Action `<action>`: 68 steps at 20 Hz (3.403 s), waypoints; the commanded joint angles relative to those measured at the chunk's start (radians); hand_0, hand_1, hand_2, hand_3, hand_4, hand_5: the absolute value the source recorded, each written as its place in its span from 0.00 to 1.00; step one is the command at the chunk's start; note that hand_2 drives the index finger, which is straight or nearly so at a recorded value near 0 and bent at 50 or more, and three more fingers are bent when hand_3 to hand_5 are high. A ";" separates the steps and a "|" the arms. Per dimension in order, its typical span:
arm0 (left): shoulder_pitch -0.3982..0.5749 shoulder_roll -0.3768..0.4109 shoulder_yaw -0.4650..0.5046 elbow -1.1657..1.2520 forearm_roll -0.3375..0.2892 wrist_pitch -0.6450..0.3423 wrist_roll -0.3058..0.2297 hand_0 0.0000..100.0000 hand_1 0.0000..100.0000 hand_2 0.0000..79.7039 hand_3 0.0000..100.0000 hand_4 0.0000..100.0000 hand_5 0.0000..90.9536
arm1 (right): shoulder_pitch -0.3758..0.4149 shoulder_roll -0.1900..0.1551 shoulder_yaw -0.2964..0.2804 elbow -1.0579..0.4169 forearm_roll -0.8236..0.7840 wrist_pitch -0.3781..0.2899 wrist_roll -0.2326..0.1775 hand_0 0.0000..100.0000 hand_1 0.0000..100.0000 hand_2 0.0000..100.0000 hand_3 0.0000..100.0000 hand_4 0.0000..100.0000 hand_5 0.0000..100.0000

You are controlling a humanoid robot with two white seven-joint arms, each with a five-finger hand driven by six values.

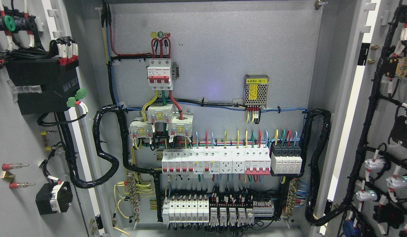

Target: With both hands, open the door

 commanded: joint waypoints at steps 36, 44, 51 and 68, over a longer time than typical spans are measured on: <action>0.537 0.230 -0.365 -1.450 0.158 -0.095 -0.002 0.00 0.00 0.00 0.00 0.03 0.00 | 0.241 -0.127 -0.400 0.128 0.063 -0.180 -0.055 0.00 0.00 0.00 0.00 0.00 0.00; 0.577 0.366 -0.370 -1.660 0.308 -0.230 -0.002 0.00 0.00 0.00 0.00 0.03 0.00 | 0.292 -0.145 -0.424 0.126 0.063 -0.223 -0.055 0.00 0.00 0.00 0.00 0.00 0.00; 0.604 0.463 -0.355 -1.814 0.400 -0.355 0.003 0.00 0.00 0.00 0.00 0.03 0.00 | 0.309 -0.168 -0.429 0.107 0.068 -0.258 -0.084 0.00 0.00 0.00 0.00 0.00 0.00; 0.617 0.673 -0.228 -1.915 0.587 -0.697 0.006 0.00 0.00 0.00 0.00 0.03 0.00 | 0.505 -0.280 -0.552 -0.073 0.086 -0.481 -0.086 0.00 0.00 0.00 0.00 0.00 0.00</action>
